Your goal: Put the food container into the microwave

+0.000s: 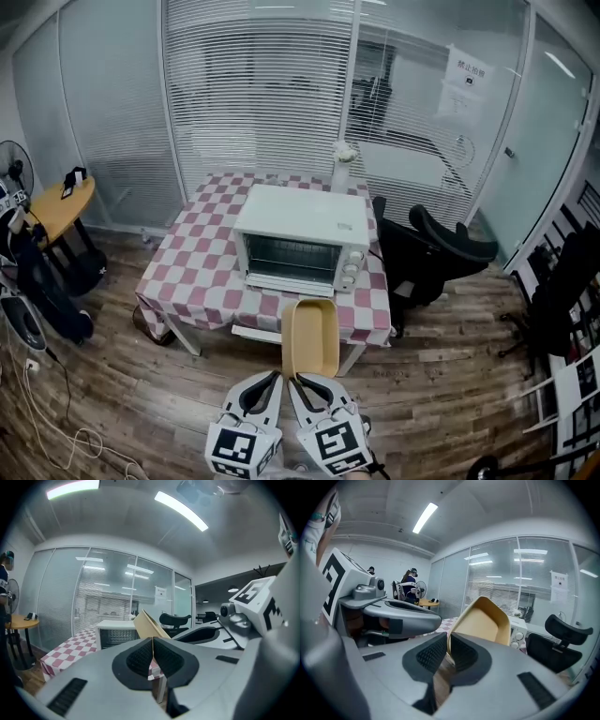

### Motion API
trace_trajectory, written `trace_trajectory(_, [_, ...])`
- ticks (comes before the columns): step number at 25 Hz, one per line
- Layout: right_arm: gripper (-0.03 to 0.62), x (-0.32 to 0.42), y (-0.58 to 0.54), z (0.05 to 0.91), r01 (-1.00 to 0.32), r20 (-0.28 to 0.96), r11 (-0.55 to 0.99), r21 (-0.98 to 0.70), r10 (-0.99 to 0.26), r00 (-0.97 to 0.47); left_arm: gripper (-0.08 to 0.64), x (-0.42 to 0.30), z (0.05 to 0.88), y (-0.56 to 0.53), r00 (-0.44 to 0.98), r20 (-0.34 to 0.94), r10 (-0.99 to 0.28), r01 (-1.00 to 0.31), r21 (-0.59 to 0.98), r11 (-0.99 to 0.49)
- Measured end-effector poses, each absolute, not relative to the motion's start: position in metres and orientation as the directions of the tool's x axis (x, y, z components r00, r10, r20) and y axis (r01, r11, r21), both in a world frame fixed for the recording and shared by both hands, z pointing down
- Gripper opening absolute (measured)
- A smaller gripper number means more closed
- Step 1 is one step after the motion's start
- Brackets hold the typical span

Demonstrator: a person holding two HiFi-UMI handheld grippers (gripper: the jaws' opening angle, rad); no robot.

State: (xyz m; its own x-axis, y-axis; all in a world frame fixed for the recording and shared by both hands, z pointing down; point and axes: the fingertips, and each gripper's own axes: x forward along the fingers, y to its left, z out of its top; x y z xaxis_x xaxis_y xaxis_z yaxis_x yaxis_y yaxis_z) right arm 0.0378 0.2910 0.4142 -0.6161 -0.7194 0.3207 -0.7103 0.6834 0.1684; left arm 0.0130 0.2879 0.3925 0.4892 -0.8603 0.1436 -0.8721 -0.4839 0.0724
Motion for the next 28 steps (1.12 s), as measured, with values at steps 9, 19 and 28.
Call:
trace_trajectory(9, [0.018, 0.020, 0.214, 0.413, -0.722, 0.339, 0.670, 0.174, -0.729, -0.595, 0.014, 0.001, 0.388, 0.209, 0.526, 0.145, -0.838, -0.850, 0.065, -0.522])
trace_trajectory(19, [0.018, 0.006, 0.166, 0.421, -0.739, 0.376, 0.655, 0.157, -0.732, -0.568, 0.014, -0.015, 0.398, 0.159, 0.547, 0.167, -0.820, -0.837, 0.092, -0.540])
trace_trajectory(28, [0.018, -0.007, 0.137, 0.429, -0.774, 0.386, 0.617, 0.141, -0.754, -0.531, 0.014, -0.033, 0.403, 0.128, 0.583, 0.170, -0.795, -0.812, 0.096, -0.575])
